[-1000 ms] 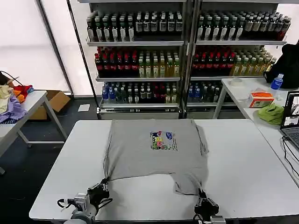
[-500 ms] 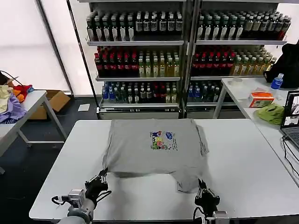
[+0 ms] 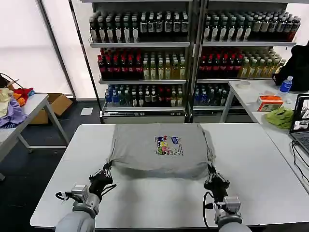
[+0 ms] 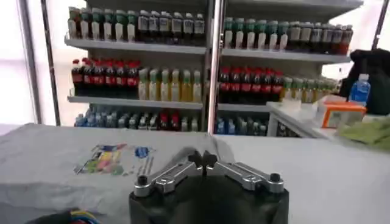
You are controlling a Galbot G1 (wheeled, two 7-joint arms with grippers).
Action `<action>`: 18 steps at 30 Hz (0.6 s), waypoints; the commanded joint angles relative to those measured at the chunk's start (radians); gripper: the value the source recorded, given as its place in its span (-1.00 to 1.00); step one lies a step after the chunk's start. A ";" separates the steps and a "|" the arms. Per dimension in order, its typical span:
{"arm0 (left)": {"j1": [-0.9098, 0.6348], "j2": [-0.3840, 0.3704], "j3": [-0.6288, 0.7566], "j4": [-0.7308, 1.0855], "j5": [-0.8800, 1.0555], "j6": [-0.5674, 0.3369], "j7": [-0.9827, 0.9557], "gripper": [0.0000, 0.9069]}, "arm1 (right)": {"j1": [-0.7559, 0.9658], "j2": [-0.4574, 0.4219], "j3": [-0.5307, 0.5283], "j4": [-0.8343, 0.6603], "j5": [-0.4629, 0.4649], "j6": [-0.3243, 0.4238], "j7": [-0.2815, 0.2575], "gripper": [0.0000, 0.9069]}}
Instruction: Fold and organize the clothes.
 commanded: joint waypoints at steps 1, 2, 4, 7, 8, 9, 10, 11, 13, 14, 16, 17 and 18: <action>-0.188 0.027 0.010 0.170 -0.014 -0.032 -0.002 -1.00 | 0.245 -0.017 -0.014 -0.163 0.017 -0.022 -0.032 -1.00; -0.212 0.025 0.011 0.187 -0.015 -0.034 -0.002 -1.00 | 0.293 -0.021 -0.027 -0.194 0.026 -0.027 -0.033 -1.00; -0.234 0.024 0.016 0.217 -0.018 -0.034 -0.002 -1.00 | 0.339 -0.021 -0.041 -0.232 0.028 -0.029 -0.034 -1.00; -0.277 0.029 0.028 0.258 -0.020 -0.035 0.003 -1.00 | 0.404 -0.009 -0.053 -0.300 0.030 -0.028 -0.041 -1.00; -0.293 0.031 0.034 0.274 -0.021 -0.034 0.006 -1.00 | 0.427 0.001 -0.057 -0.322 0.030 -0.025 -0.045 -1.00; -0.300 0.034 0.038 0.284 -0.022 -0.033 0.007 -1.00 | 0.432 0.004 -0.058 -0.332 0.029 -0.025 -0.046 -1.00; -0.310 0.036 0.041 0.299 -0.023 -0.032 0.009 -1.00 | 0.451 0.013 -0.062 -0.355 0.030 -0.024 -0.049 -1.00; -0.331 0.040 0.049 0.326 -0.025 -0.031 0.011 -1.00 | 0.466 0.022 -0.068 -0.373 0.029 -0.024 -0.052 -1.00; -0.348 0.043 0.056 0.357 -0.026 -0.031 0.011 -1.00 | 0.487 0.030 -0.077 -0.397 0.027 -0.022 -0.056 -1.00; -0.366 0.046 0.062 0.387 -0.027 -0.031 0.011 -1.00 | 0.498 0.034 -0.084 -0.417 0.025 -0.021 -0.060 -1.00; -0.387 0.050 0.069 0.416 -0.035 -0.031 0.013 -1.00 | 0.513 0.039 -0.092 -0.445 0.021 -0.020 -0.063 -1.00; -0.395 0.052 0.072 0.423 -0.038 -0.031 0.014 -1.00 | 0.523 0.042 -0.097 -0.474 0.017 -0.020 -0.066 -1.00; -0.405 0.055 0.076 0.439 -0.039 -0.032 0.015 -0.98 | 0.529 0.045 -0.100 -0.494 0.012 -0.019 -0.067 -1.00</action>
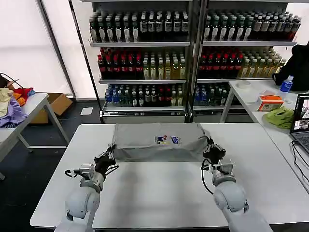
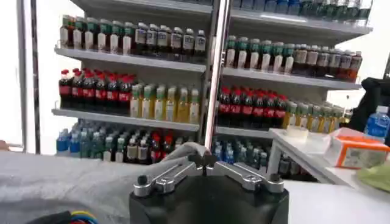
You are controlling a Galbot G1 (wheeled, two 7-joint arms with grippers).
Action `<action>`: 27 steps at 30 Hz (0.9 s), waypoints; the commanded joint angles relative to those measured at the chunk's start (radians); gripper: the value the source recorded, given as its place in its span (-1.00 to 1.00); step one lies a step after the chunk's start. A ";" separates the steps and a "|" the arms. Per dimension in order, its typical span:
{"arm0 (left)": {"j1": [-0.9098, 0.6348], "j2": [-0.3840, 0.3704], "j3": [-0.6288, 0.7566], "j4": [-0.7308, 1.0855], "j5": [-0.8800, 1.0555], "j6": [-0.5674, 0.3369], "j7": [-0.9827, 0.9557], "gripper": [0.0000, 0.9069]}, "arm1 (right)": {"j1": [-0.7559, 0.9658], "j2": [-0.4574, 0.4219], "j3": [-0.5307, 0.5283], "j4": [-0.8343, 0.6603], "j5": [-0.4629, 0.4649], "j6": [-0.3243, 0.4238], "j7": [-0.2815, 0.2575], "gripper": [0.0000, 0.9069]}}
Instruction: Fold and organize the clothes.
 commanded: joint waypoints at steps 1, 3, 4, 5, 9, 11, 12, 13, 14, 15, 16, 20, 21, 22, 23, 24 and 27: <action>-0.163 0.019 0.032 0.207 -0.013 -0.007 0.004 -1.00 | 0.158 0.022 -0.031 -0.207 -0.008 -0.002 -0.015 -1.00; -0.176 0.021 0.039 0.227 -0.013 -0.009 0.006 -1.00 | 0.170 0.031 -0.034 -0.250 -0.016 0.006 -0.021 -1.00; -0.183 0.022 0.043 0.236 -0.015 -0.010 0.005 -1.00 | 0.175 0.039 -0.034 -0.269 -0.021 0.007 -0.028 -1.00; -0.188 0.024 0.047 0.245 -0.014 -0.012 0.006 -1.00 | 0.179 0.045 -0.034 -0.283 -0.024 0.009 -0.033 -1.00; -0.205 0.025 0.061 0.275 -0.011 -0.013 0.002 1.00 | 0.191 0.074 -0.039 -0.326 -0.045 0.008 -0.043 1.00; -0.212 0.023 0.061 0.286 -0.009 -0.015 -0.003 1.00 | 0.195 0.086 -0.044 -0.340 -0.046 0.005 -0.037 1.00; -0.215 0.023 0.062 0.285 -0.002 -0.008 -0.004 1.00 | 0.196 0.092 -0.045 -0.344 -0.046 0.002 -0.034 1.00; -0.215 0.023 0.062 0.284 0.010 0.003 -0.006 1.00 | 0.196 0.097 -0.045 -0.349 -0.046 0.002 -0.032 1.00; -0.215 0.023 0.063 0.279 0.015 0.007 -0.010 1.00 | 0.196 0.105 -0.046 -0.354 -0.046 0.002 -0.028 1.00; -0.213 0.023 0.065 0.271 0.015 0.015 -0.013 1.00 | 0.197 0.114 -0.046 -0.358 -0.044 0.000 -0.021 1.00; -0.211 0.023 0.066 0.263 0.014 0.024 -0.016 1.00 | 0.198 0.122 -0.045 -0.359 -0.034 -0.003 -0.010 1.00; -0.201 0.022 0.067 0.247 0.015 0.062 -0.027 1.00 | 0.198 0.179 -0.043 -0.368 0.042 -0.028 0.071 1.00; -0.198 0.024 0.066 0.244 0.019 0.072 -0.029 1.00 | 0.196 0.189 -0.044 -0.364 0.056 -0.035 0.087 1.00; -0.192 0.027 0.065 0.238 0.021 0.084 -0.029 1.00 | 0.193 0.197 -0.046 -0.351 0.076 -0.047 0.102 1.00; -0.188 0.029 0.064 0.233 0.020 0.088 -0.030 1.00 | 0.190 0.198 -0.048 -0.340 0.097 -0.060 0.114 1.00; -0.184 0.030 0.062 0.224 0.020 0.089 -0.031 1.00 | 0.187 0.196 -0.051 -0.322 0.110 -0.065 0.123 1.00; -0.168 0.034 0.052 0.186 0.012 0.106 -0.038 1.00 | 0.176 0.176 -0.050 -0.269 0.131 -0.065 0.143 1.00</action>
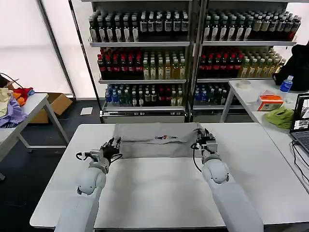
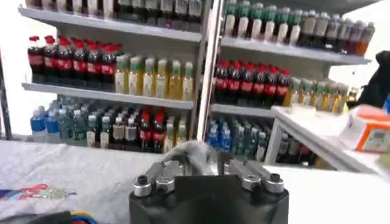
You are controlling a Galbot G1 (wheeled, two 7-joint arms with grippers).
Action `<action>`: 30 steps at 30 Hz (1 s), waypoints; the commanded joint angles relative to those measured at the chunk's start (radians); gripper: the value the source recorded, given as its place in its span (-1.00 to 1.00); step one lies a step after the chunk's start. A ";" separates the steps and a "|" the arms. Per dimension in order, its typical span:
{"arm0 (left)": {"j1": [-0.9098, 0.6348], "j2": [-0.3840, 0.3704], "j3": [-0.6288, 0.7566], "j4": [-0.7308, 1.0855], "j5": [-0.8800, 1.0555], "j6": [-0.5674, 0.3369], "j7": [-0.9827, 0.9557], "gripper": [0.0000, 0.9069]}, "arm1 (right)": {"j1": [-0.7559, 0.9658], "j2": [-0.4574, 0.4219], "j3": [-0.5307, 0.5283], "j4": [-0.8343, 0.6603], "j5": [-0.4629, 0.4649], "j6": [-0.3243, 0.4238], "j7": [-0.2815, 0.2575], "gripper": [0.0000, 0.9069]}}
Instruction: Fold and organize the clothes.
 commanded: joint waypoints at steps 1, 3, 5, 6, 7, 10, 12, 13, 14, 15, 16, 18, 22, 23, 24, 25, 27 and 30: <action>0.015 0.010 -0.010 -0.058 0.001 0.070 -0.015 1.00 | 0.001 0.024 0.000 0.067 0.096 -0.032 0.098 1.00; 0.037 0.015 -0.017 -0.090 0.000 0.075 -0.014 1.00 | -0.014 0.008 0.008 0.112 0.094 -0.036 0.106 1.00; 0.061 0.022 -0.021 -0.124 -0.001 0.082 -0.014 1.00 | -0.038 -0.007 0.015 0.172 0.091 -0.047 0.115 1.00; 0.073 0.025 -0.022 -0.132 -0.001 0.084 -0.014 1.00 | -0.064 -0.021 0.023 0.215 0.091 -0.061 0.121 1.00; 0.087 0.027 -0.024 -0.145 -0.001 0.085 -0.014 1.00 | -0.091 -0.035 0.028 0.257 0.087 -0.069 0.124 1.00; 0.103 0.025 -0.026 -0.160 -0.001 0.087 -0.014 1.00 | -0.145 -0.065 0.040 0.305 0.074 -0.083 0.128 1.00; 0.116 0.021 -0.026 -0.162 -0.001 0.087 -0.014 1.00 | -0.181 -0.080 0.054 0.326 0.066 -0.095 0.130 1.00; 0.120 0.018 -0.026 -0.164 -0.001 0.090 -0.014 1.00 | -0.204 -0.090 0.060 0.340 0.067 -0.095 0.133 1.00; 0.122 0.017 -0.025 -0.164 -0.001 0.091 -0.014 1.00 | -0.219 -0.095 0.064 0.345 0.068 -0.091 0.136 1.00; 0.125 0.015 -0.025 -0.165 0.000 0.092 -0.014 1.00 | -0.236 -0.099 0.066 0.351 0.069 -0.085 0.143 1.00; 0.127 0.013 -0.025 -0.165 0.001 0.096 -0.013 1.00 | -0.258 -0.109 0.072 0.360 0.070 -0.086 0.144 1.00; 0.131 0.009 -0.026 -0.164 0.004 0.109 -0.012 1.00 | -0.290 -0.122 0.080 0.369 0.076 -0.089 0.146 1.00; 0.138 0.008 -0.028 -0.162 0.006 0.115 -0.012 1.00 | -0.320 -0.136 0.090 0.377 0.086 -0.099 0.146 1.00; 0.140 0.008 -0.029 -0.161 0.007 0.115 -0.011 1.00 | -0.323 -0.138 0.090 0.377 0.088 -0.102 0.147 1.00; 0.140 0.008 -0.029 -0.161 0.007 0.115 -0.011 1.00 | -0.324 -0.139 0.089 0.375 0.093 -0.106 0.146 1.00; 0.139 0.007 -0.029 -0.159 0.007 0.115 -0.011 1.00 | -0.323 -0.139 0.088 0.373 0.096 -0.110 0.146 1.00; 0.137 0.006 -0.029 -0.154 0.007 0.116 -0.012 1.00 | -0.315 -0.134 0.086 0.354 0.105 -0.116 0.148 1.00; 0.135 0.006 -0.028 -0.145 0.011 0.117 -0.012 1.00 | -0.296 -0.125 0.080 0.325 0.106 -0.120 0.148 1.00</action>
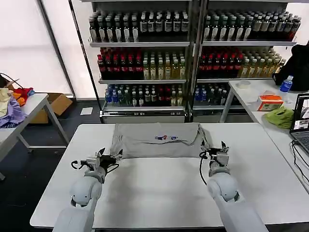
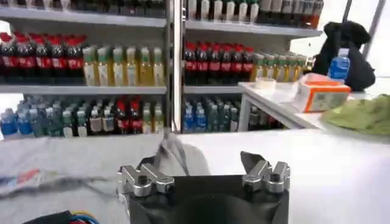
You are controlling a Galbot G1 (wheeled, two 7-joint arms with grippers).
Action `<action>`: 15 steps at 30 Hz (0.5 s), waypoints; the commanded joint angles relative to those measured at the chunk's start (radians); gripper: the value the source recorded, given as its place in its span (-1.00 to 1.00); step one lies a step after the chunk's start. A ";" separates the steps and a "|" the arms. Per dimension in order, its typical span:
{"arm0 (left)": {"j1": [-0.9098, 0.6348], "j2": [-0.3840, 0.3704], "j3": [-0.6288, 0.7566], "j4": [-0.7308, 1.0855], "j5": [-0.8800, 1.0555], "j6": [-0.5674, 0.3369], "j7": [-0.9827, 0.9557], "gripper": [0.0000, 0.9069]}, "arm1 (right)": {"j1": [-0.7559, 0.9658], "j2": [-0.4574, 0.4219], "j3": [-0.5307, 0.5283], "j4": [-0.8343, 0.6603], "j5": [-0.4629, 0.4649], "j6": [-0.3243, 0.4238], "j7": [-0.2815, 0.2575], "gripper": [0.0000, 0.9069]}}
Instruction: Fold and organize the clothes.
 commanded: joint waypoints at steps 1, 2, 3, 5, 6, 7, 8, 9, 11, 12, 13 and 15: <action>0.013 -0.001 0.001 -0.003 0.005 0.011 -0.002 1.00 | -0.038 -0.014 0.006 -0.002 0.013 -0.017 0.008 1.00; 0.012 -0.001 0.000 0.003 0.007 0.012 -0.002 1.00 | -0.030 -0.013 0.004 -0.007 0.012 -0.017 0.007 1.00; 0.011 -0.001 0.000 0.007 0.008 0.012 -0.003 1.00 | -0.021 -0.011 0.001 -0.018 0.010 -0.017 0.005 1.00; 0.006 0.000 -0.002 0.013 0.009 0.013 -0.004 1.00 | -0.013 -0.009 -0.001 -0.029 0.009 -0.017 0.002 1.00; 0.002 0.001 -0.003 0.020 0.009 0.014 -0.005 1.00 | -0.002 -0.006 -0.003 -0.042 0.009 -0.017 -0.002 1.00; -0.002 0.002 -0.003 0.024 0.007 0.014 -0.006 1.00 | 0.003 -0.004 -0.004 -0.049 0.009 -0.017 -0.004 1.00; -0.008 0.003 -0.004 0.030 0.007 0.014 -0.008 1.00 | 0.008 -0.003 -0.005 -0.056 0.008 -0.017 -0.005 1.00; -0.010 0.003 -0.005 0.037 0.006 0.013 -0.009 1.00 | 0.013 0.000 -0.007 -0.062 0.007 -0.017 -0.007 1.00; -0.018 0.003 -0.007 0.047 0.004 0.013 -0.010 1.00 | 0.022 0.004 -0.011 -0.074 0.005 -0.016 -0.009 1.00; -0.020 0.003 -0.007 0.055 0.004 0.012 -0.011 1.00 | 0.026 0.006 -0.012 -0.080 0.004 -0.016 -0.010 1.00; -0.022 0.002 -0.007 0.060 0.004 0.012 -0.011 1.00 | 0.030 0.007 -0.014 -0.085 0.004 -0.015 -0.011 1.00; -0.024 0.000 -0.004 0.071 0.005 0.013 -0.011 1.00 | 0.039 0.011 -0.015 -0.095 0.003 -0.014 -0.011 1.00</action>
